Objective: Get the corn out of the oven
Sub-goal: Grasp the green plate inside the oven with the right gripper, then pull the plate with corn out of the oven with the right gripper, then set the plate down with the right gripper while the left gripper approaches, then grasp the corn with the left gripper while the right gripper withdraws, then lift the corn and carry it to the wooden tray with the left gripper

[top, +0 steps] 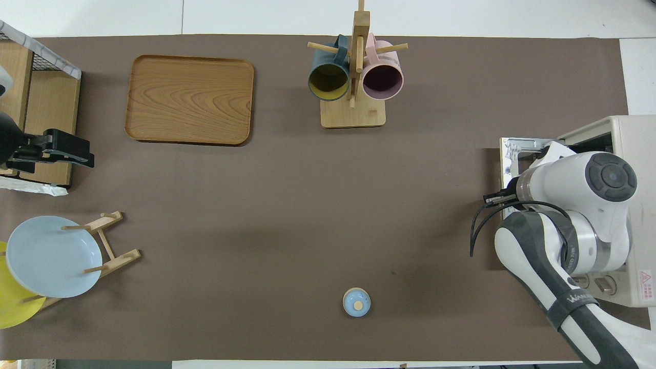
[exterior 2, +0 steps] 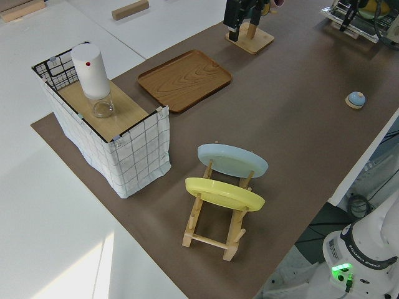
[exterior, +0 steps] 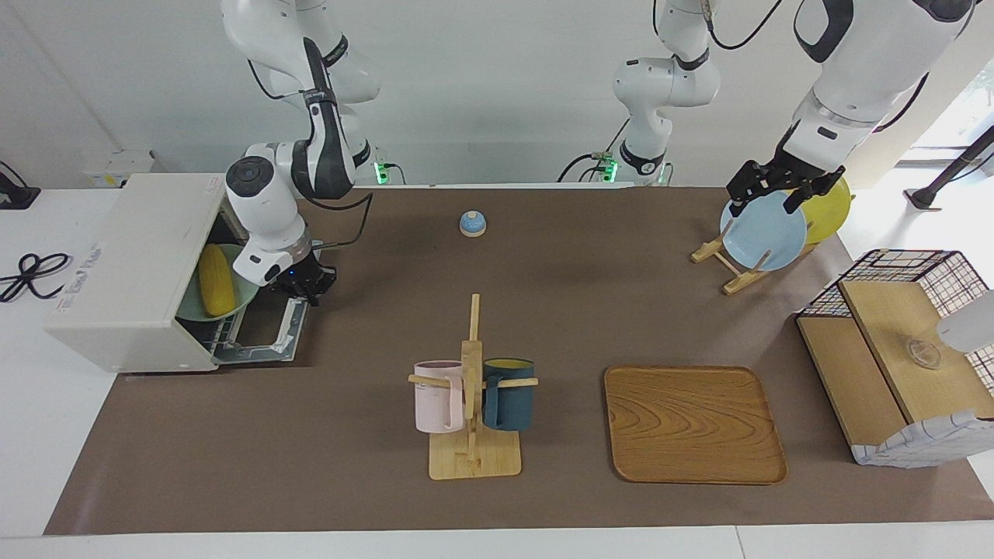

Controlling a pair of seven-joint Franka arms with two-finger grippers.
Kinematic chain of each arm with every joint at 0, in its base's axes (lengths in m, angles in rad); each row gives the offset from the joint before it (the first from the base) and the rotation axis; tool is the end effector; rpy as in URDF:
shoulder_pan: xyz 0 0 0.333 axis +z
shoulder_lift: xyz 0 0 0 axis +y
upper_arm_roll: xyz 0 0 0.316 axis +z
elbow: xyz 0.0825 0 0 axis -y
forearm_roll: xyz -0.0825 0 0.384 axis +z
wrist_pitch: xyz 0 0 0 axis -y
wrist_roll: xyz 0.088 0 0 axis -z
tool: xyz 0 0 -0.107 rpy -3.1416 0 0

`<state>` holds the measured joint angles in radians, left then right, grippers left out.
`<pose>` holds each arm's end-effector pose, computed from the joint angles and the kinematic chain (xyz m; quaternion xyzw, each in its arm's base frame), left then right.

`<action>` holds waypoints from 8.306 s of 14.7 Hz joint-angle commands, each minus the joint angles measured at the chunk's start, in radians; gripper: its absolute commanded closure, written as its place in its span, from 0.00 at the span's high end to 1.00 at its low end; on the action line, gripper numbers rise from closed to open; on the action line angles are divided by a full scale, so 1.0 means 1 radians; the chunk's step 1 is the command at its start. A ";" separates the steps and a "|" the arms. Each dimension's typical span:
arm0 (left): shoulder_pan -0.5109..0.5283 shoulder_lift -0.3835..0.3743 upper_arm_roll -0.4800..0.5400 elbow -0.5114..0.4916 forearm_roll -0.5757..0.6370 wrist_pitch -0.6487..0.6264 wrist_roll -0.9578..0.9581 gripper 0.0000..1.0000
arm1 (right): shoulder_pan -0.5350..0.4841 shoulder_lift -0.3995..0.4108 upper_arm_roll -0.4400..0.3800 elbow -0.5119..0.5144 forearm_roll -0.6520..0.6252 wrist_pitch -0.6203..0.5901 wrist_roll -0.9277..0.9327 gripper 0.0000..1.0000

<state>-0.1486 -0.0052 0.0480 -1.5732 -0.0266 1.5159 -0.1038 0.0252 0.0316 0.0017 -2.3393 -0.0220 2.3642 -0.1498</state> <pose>0.5439 -0.0578 0.6216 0.9996 0.0012 -0.0273 0.0107 0.5062 0.0134 0.3206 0.9953 0.0961 -0.0038 0.0074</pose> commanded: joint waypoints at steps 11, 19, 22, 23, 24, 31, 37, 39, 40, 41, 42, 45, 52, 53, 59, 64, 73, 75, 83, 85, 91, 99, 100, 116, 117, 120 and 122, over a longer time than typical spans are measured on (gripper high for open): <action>0.012 -0.009 -0.005 -0.008 -0.010 -0.013 0.006 1.00 | -0.040 -0.016 -0.029 0.252 0.036 -0.407 0.039 0.80; 0.012 -0.009 -0.003 -0.008 -0.010 -0.020 0.006 1.00 | -0.105 -0.050 -0.029 0.120 -0.015 -0.269 -0.034 0.75; 0.012 -0.009 -0.003 -0.008 -0.010 -0.019 0.003 1.00 | -0.120 -0.050 -0.028 0.103 -0.062 -0.252 -0.048 0.50; 0.012 -0.009 -0.003 -0.008 -0.010 -0.020 0.004 1.00 | -0.120 -0.052 -0.028 0.101 -0.062 -0.257 -0.050 0.24; 0.012 -0.009 -0.003 -0.008 -0.010 -0.020 0.004 1.00 | -0.116 -0.052 -0.028 0.101 -0.064 -0.264 -0.051 0.01; 0.010 -0.009 -0.005 -0.008 -0.010 -0.011 0.006 1.00 | 0.129 0.005 -0.017 0.311 -0.113 -0.474 0.086 0.00; 0.012 -0.010 -0.003 -0.016 -0.010 -0.010 0.007 1.00 | 0.490 0.088 -0.016 0.448 -0.095 -0.485 0.556 0.00; 0.012 -0.010 -0.003 -0.016 -0.010 -0.010 0.004 1.00 | 0.547 0.126 -0.011 0.482 -0.056 -0.470 0.656 0.00; 0.012 -0.010 -0.003 -0.016 -0.010 -0.010 0.006 1.00 | 0.570 0.142 -0.011 0.488 -0.015 -0.444 0.686 0.00; 0.012 -0.013 -0.003 -0.019 -0.010 -0.016 0.004 1.00 | 0.599 0.152 -0.011 0.488 0.002 -0.416 0.717 0.00; 0.014 -0.019 -0.002 -0.027 -0.010 -0.020 0.004 1.00 | 0.636 0.174 -0.011 0.492 0.005 -0.378 0.772 0.00; 0.035 -0.024 -0.002 -0.036 -0.010 -0.020 0.010 1.00 | 0.739 0.278 -0.011 0.512 0.004 -0.260 0.946 0.00; 0.037 -0.030 -0.002 -0.048 -0.010 -0.005 0.006 1.00 | 0.736 0.326 -0.008 0.514 0.062 -0.143 0.945 0.32; 0.037 -0.030 -0.002 -0.048 -0.010 -0.005 0.007 1.00 | 0.736 0.326 -0.008 0.515 0.082 -0.131 0.943 0.44; 0.015 -0.053 -0.005 -0.106 -0.010 0.041 -0.002 1.00 | 0.642 0.271 -0.014 0.540 0.074 -0.276 0.766 0.06; -0.110 -0.110 -0.013 -0.260 -0.010 0.162 -0.198 1.00 | 0.485 0.194 -0.017 0.456 0.018 -0.391 0.685 0.00; -0.495 0.060 -0.013 -0.381 -0.026 0.544 -0.776 1.00 | 0.153 0.128 -0.016 0.163 -0.111 -0.177 0.436 0.00; -0.567 0.140 -0.013 -0.380 -0.061 0.680 -0.882 1.00 | 0.128 0.131 -0.017 0.130 -0.114 -0.142 0.405 0.00; -0.695 0.421 -0.008 -0.283 -0.064 0.863 -1.071 1.00 | 0.098 0.137 -0.016 0.164 -0.317 -0.236 0.398 0.00; -0.697 0.419 -0.008 -0.286 -0.064 0.842 -1.071 1.00 | 0.098 0.128 -0.016 0.213 -0.317 -0.325 0.341 0.00; -0.703 0.412 -0.010 -0.278 -0.062 0.755 -1.067 0.93 | -0.011 -0.004 -0.017 0.287 -0.315 -0.506 0.067 0.00; -0.707 0.410 -0.011 -0.275 -0.062 0.758 -1.034 0.18 | -0.146 -0.044 -0.019 0.354 -0.268 -0.577 -0.114 0.00; -0.703 0.407 -0.011 -0.272 -0.062 0.751 -1.030 0.06 | -0.146 -0.050 -0.017 0.356 -0.259 -0.583 -0.114 0.00; -0.159 0.332 -0.005 -0.024 -0.055 0.484 -0.254 0.00 | 0.024 -0.127 0.015 0.663 0.045 -0.847 0.116 1.00; -0.129 0.356 -0.004 0.005 -0.053 0.472 -0.200 0.00 | 0.021 -0.125 0.011 0.664 0.044 -0.852 0.116 1.00; -0.071 0.482 -0.005 0.143 -0.055 0.448 -0.111 0.00 | 0.016 -0.087 0.006 0.725 0.018 -0.911 0.116 1.00; -0.063 0.610 -0.005 0.270 -0.055 0.463 -0.068 0.00 | -0.005 -0.067 0.004 0.752 0.017 -0.919 0.115 1.00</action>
<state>-0.2183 0.4420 0.0532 -1.4907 -0.0755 2.0048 -0.2152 0.0430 -0.0813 0.0030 -1.6545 0.0061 1.4827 -0.0352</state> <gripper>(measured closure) 0.449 0.000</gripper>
